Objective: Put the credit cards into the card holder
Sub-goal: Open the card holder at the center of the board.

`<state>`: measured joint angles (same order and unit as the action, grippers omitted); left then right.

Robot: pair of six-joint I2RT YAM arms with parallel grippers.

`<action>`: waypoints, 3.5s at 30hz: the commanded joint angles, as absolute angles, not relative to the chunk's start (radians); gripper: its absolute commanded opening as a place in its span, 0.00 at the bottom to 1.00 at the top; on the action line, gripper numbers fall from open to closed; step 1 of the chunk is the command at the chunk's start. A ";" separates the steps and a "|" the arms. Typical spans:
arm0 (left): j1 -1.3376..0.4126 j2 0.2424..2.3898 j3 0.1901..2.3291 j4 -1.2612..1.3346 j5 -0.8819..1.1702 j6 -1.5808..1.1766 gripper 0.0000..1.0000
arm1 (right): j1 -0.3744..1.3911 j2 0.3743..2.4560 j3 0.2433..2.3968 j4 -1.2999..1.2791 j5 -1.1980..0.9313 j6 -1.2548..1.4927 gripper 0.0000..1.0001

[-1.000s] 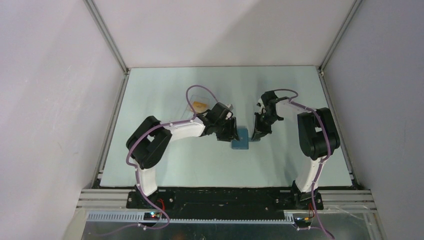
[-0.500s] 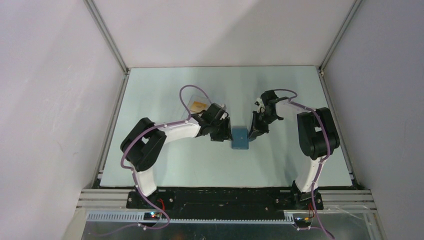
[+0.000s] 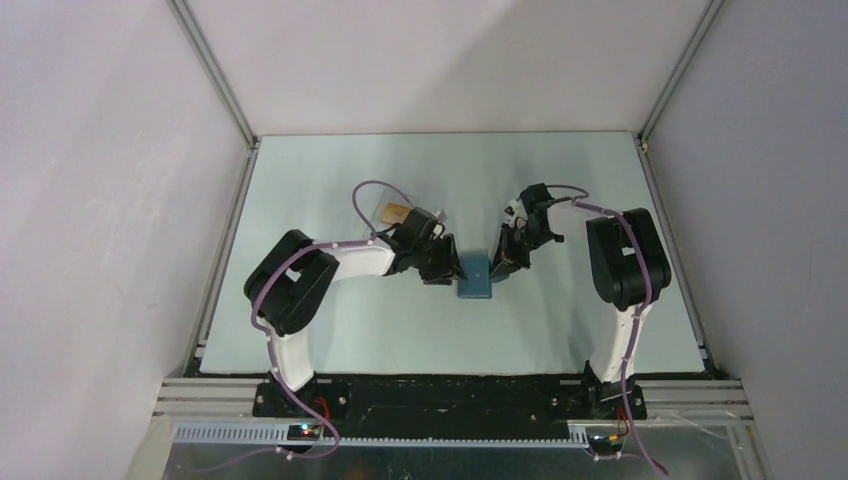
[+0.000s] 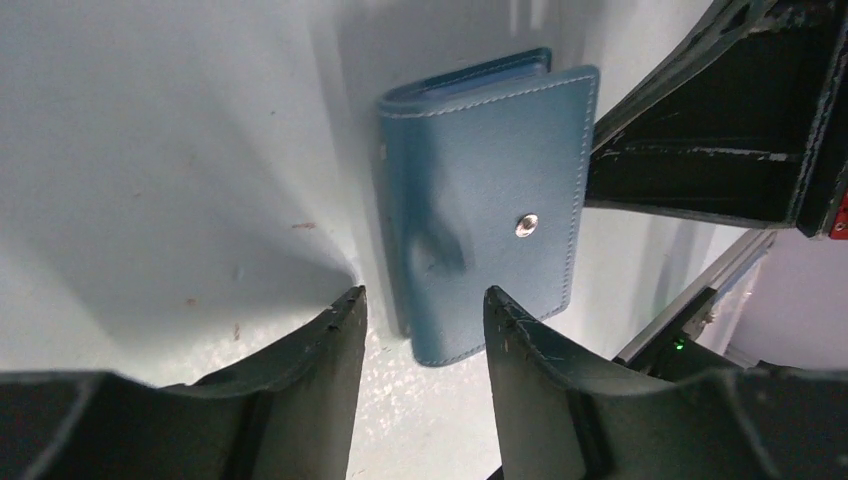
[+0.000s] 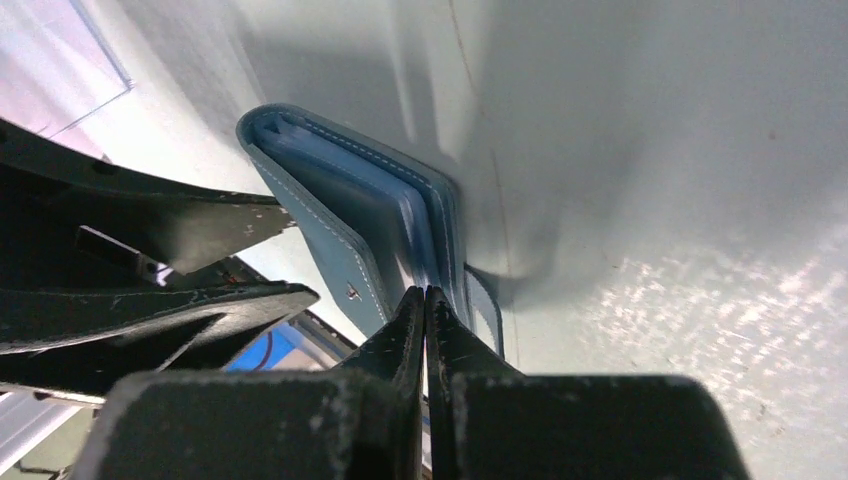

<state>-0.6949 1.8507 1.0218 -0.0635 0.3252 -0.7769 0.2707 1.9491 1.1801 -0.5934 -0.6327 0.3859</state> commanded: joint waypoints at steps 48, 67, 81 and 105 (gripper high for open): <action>-0.674 1.446 0.914 -0.222 0.116 -0.688 0.57 | 0.542 2.015 1.429 -0.560 -0.663 0.519 0.04; -0.598 1.411 0.894 -0.280 0.158 -0.634 0.58 | 0.599 2.097 1.524 -0.519 -0.699 0.552 0.04; -0.598 1.545 0.952 -0.344 0.075 -0.615 0.06 | 0.604 2.107 1.533 -0.614 -0.591 0.500 0.04; -0.695 1.396 0.761 -0.241 0.039 -1.012 0.00 | 0.476 1.831 1.152 -0.407 -0.619 0.606 0.55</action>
